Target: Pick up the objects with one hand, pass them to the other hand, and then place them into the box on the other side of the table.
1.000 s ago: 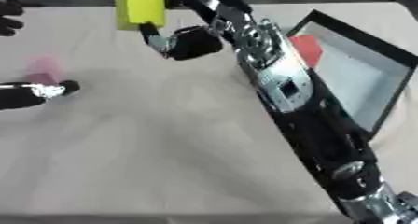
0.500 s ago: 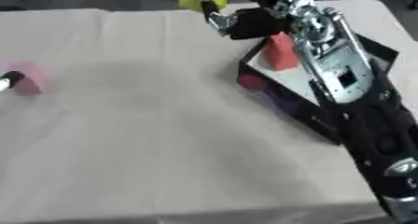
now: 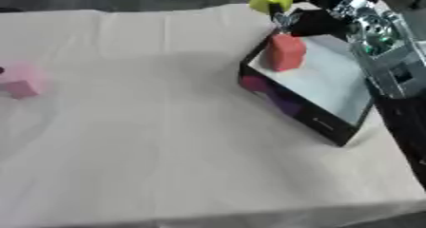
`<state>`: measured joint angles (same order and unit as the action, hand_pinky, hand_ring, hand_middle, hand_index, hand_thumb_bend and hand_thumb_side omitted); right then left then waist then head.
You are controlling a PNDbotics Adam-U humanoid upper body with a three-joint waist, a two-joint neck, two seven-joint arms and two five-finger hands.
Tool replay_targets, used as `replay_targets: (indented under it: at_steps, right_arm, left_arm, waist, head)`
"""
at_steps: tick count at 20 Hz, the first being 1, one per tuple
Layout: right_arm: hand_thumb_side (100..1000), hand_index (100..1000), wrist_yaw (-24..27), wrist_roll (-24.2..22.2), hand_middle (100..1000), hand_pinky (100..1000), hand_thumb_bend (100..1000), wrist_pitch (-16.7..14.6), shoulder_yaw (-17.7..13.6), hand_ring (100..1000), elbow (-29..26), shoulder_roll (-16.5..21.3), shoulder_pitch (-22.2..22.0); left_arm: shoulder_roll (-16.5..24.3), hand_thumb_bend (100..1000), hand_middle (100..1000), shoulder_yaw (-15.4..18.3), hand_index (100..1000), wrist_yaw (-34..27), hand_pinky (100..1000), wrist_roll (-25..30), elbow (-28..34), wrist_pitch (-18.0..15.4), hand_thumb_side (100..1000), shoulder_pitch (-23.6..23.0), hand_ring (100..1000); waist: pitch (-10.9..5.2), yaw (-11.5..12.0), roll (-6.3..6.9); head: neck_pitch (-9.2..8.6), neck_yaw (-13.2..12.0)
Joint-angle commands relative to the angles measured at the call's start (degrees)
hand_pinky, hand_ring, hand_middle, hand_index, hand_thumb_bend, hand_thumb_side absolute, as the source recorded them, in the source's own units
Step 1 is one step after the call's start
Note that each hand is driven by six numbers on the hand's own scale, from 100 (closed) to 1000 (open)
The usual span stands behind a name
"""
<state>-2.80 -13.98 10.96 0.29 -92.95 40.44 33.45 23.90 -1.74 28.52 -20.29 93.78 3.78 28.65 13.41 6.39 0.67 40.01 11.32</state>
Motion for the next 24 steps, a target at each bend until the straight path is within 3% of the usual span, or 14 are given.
replay_targets:
  at_steps: [1,7,17,19,21,24]
  right_arm:
    - [105,562,-1.0,0.6,438,884,100,-1.0,-1.9,859,1.7,4.1,-0.5]
    - [123,562,-3.2,0.5,440,879,100,-2.7,-3.2,856,5.2,6.3,-3.0]
    - [138,643,-8.8,0.7,519,875,100,-5.8,-4.6,889,8.7,7.7,-6.5]
    - [128,713,-10.0,0.3,593,882,100,-6.8,-4.9,925,8.9,7.9,-7.1]
    - [115,861,-11.3,-0.9,754,910,100,-8.3,-4.8,1000,8.8,8.2,-7.6]
    - [119,961,-13.9,-3.4,877,959,100,-10.9,-5.3,1000,9.1,8.6,-8.2]
  left_arm:
    - [2.1,778,734,1.1,847,-0.3,708,-0.8,1.3,0.2,122,0.5,696]
    - [2.3,778,734,1.4,846,-0.3,708,-1.2,1.5,0.5,123,0.5,696]
    - [2.5,779,734,1.8,845,-0.3,708,-1.6,1.7,0.8,122,0.5,697]
    - [2.5,779,734,1.9,845,-0.3,709,-1.7,1.7,0.8,122,0.5,697]
    - [2.5,779,734,1.9,846,-0.3,709,-1.7,1.7,0.8,121,0.5,697]
    - [2.6,780,733,2.1,845,-0.3,709,-1.8,1.6,0.8,121,0.4,697]
  waist:
    - [-2.09,0.0,0.66]
    - [-1.88,0.0,0.78]
    - [-1.73,0.1,0.91]
    - [-1.72,0.1,0.90]
    - [-1.71,0.1,0.90]
    - [-1.72,0.1,0.94]
  head:
    - [-1.39,1.2]
    - [-2.50,3.3]
    - [-2.37,4.5]
    - [-2.33,4.7]
    - [-2.26,4.7]
    - [-2.09,4.5]
